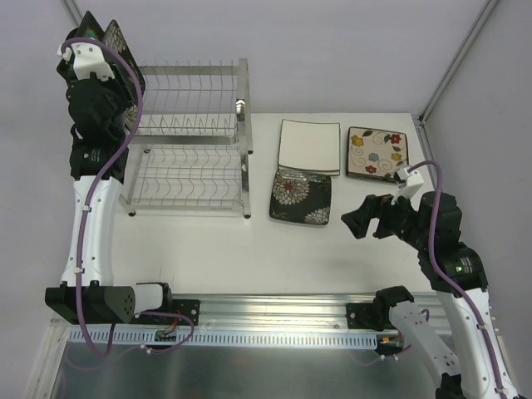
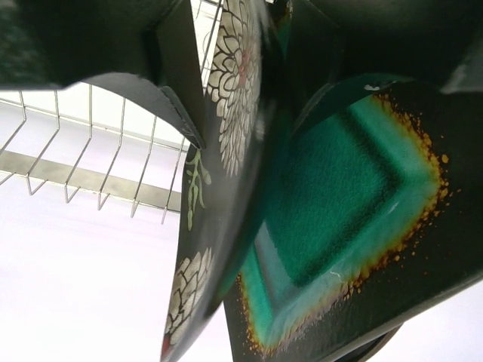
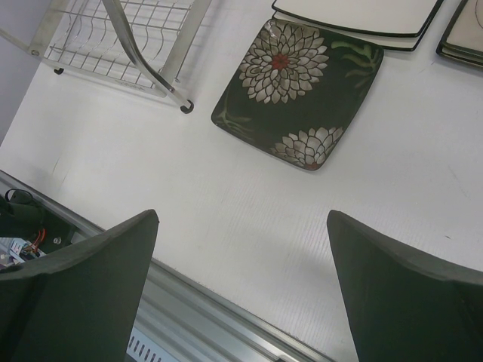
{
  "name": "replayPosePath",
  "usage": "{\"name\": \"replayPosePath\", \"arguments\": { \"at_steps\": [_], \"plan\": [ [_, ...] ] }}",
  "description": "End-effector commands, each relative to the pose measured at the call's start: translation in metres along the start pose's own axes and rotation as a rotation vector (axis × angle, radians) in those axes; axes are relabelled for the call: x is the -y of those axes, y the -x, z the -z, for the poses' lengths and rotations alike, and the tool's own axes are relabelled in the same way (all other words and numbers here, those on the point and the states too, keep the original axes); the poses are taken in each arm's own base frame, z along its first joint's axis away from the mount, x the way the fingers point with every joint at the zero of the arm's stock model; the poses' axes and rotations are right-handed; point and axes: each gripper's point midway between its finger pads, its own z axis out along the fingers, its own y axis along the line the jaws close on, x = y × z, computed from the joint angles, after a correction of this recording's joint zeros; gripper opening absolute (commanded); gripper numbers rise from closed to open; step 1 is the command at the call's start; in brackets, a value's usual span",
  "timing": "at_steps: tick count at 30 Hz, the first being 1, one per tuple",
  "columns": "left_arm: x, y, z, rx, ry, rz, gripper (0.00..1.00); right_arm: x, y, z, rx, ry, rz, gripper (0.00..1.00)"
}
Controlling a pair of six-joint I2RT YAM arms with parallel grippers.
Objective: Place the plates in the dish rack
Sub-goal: Insert the plate into the dish rack
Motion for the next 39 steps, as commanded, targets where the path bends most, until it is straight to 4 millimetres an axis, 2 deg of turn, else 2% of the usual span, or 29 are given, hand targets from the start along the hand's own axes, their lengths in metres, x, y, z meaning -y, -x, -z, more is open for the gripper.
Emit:
{"name": "replayPosePath", "arguments": {
  "at_steps": [1, 9, 18, 23, 31, 39],
  "plan": [
    [0.005, 0.033, 0.003, 0.091, -0.03, 0.042, 0.43, -0.003, 0.007, 0.006, 0.029, 0.003, 0.026, 0.99],
    [0.008, 0.032, -0.001, 0.083, -0.04, 0.047, 0.51, -0.003, 0.008, 0.007, 0.03, 0.003, 0.028, 0.99],
    [0.014, 0.026, -0.009, 0.065, -0.06, 0.051, 0.51, -0.003, 0.007, 0.008, 0.033, 0.0, 0.03, 1.0],
    [0.014, 0.026, -0.01, 0.064, -0.058, 0.049, 0.54, -0.003, 0.008, 0.008, 0.033, -0.001, 0.032, 1.0],
    [0.011, 0.03, 0.001, 0.075, -0.052, 0.083, 0.61, -0.003, 0.008, 0.008, 0.033, -0.001, 0.032, 1.0],
    [0.003, 0.034, 0.015, 0.09, -0.035, 0.083, 0.78, -0.003, 0.009, 0.008, 0.035, 0.001, 0.031, 1.0]
  ]
}}
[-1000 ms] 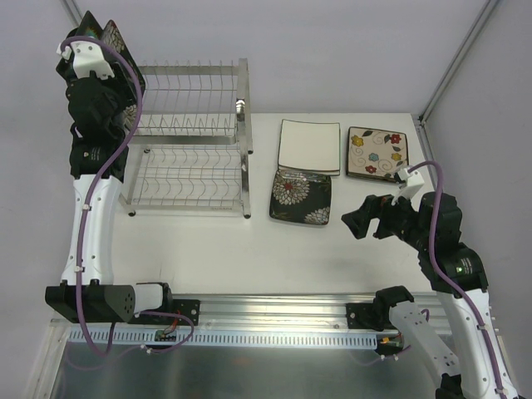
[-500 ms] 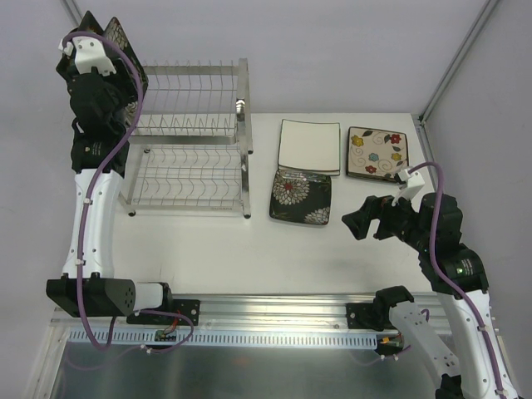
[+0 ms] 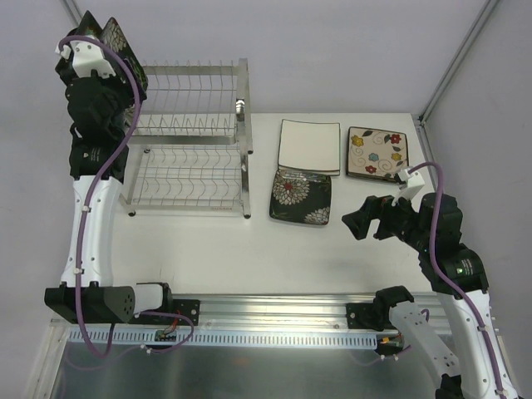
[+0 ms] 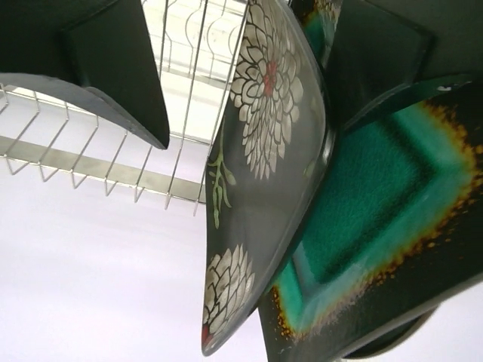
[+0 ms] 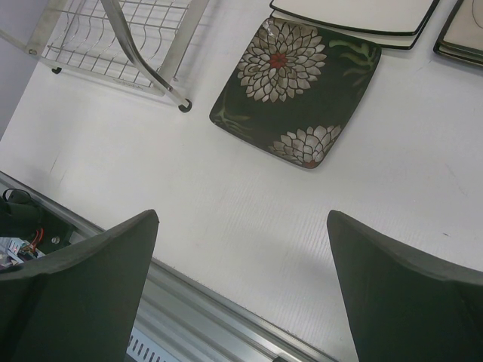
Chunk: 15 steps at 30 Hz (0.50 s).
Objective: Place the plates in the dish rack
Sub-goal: Insert the plate into the dish rack
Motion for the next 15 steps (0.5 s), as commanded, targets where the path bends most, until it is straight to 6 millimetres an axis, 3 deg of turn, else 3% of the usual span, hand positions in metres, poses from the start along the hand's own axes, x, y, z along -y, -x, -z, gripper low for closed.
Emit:
{"name": "replayPosePath", "arguments": {
  "at_steps": [1, 7, 15],
  "plan": [
    [-0.007, 0.031, 0.02, 0.087, 0.013, 0.024, 0.8, -0.005, 0.01, 0.006, 0.034, 0.01, 0.028, 1.0],
    [-0.009, 0.034, 0.027, 0.098, 0.017, 0.033, 0.91, -0.004, 0.01, 0.007, 0.038, 0.008, 0.026, 1.0],
    [-0.006, 0.043, 0.043, 0.116, -0.015, 0.064, 0.99, -0.004, 0.01, 0.007, 0.037, 0.005, 0.02, 1.0]
  ]
}}
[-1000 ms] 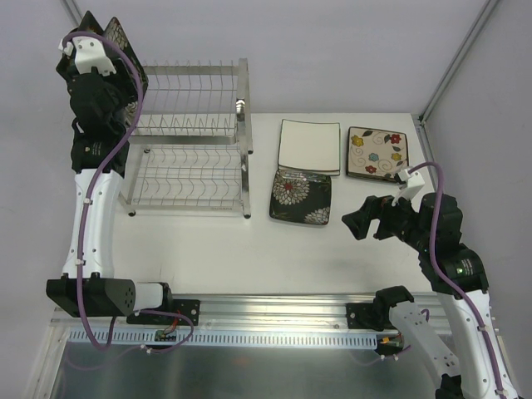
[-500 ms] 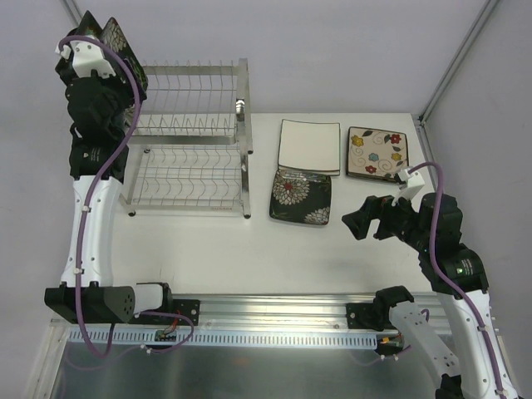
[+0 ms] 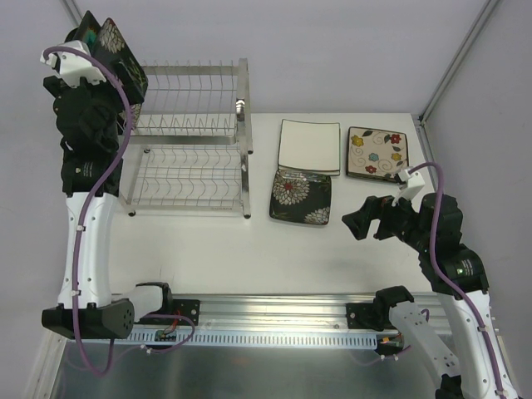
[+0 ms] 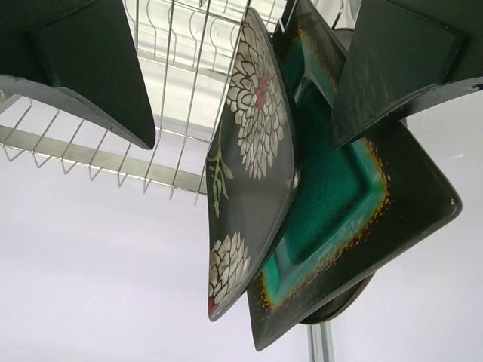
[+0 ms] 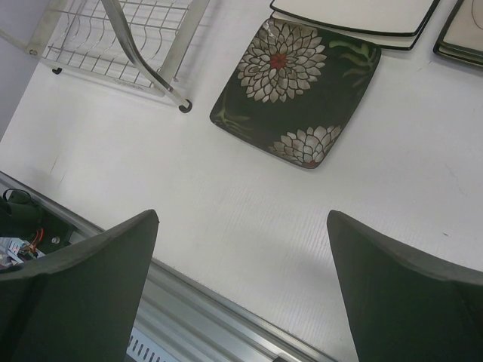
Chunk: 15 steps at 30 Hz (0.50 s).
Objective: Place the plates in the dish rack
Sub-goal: Insert the plate into the dish rack
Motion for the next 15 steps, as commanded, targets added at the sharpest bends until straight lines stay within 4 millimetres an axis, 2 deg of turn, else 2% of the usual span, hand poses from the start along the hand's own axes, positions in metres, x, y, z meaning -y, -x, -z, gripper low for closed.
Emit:
{"name": "replayPosePath", "arguments": {
  "at_steps": [1, 6, 9, 10, 11, 13, 14, 15],
  "plan": [
    [0.001, 0.02, 0.017, 0.048, -0.018, 0.051, 0.99, -0.004, 0.01, 0.006, 0.035, 0.005, 0.017, 0.99],
    [0.011, 0.024, 0.041, 0.03, -0.093, 0.102, 0.99, 0.0, 0.008, 0.0, 0.005, -0.018, -0.032, 1.0],
    [0.014, 0.027, 0.067, 0.021, -0.136, 0.13, 0.99, 0.001, 0.009, -0.007, -0.019, -0.032, -0.087, 1.0],
    [0.014, 0.026, 0.073, 0.014, -0.146, 0.135, 0.99, 0.002, 0.01, -0.008, -0.018, -0.045, -0.118, 1.0],
    [0.015, 0.016, 0.078, -0.02, -0.151, 0.146, 0.99, 0.008, 0.009, -0.011, -0.021, -0.075, -0.141, 1.0],
    [0.018, 0.017, 0.097, -0.023, -0.19, 0.172, 0.99, 0.013, 0.01, -0.014, -0.013, -0.104, -0.169, 0.99],
    [0.02, 0.009, 0.102, -0.046, -0.202, 0.18, 0.99, 0.015, 0.009, -0.017, -0.017, -0.115, -0.182, 0.99],
    [0.021, 0.007, 0.116, -0.054, -0.227, 0.189, 0.99, 0.017, 0.009, -0.02, -0.023, -0.118, -0.189, 1.0]
  ]
}}
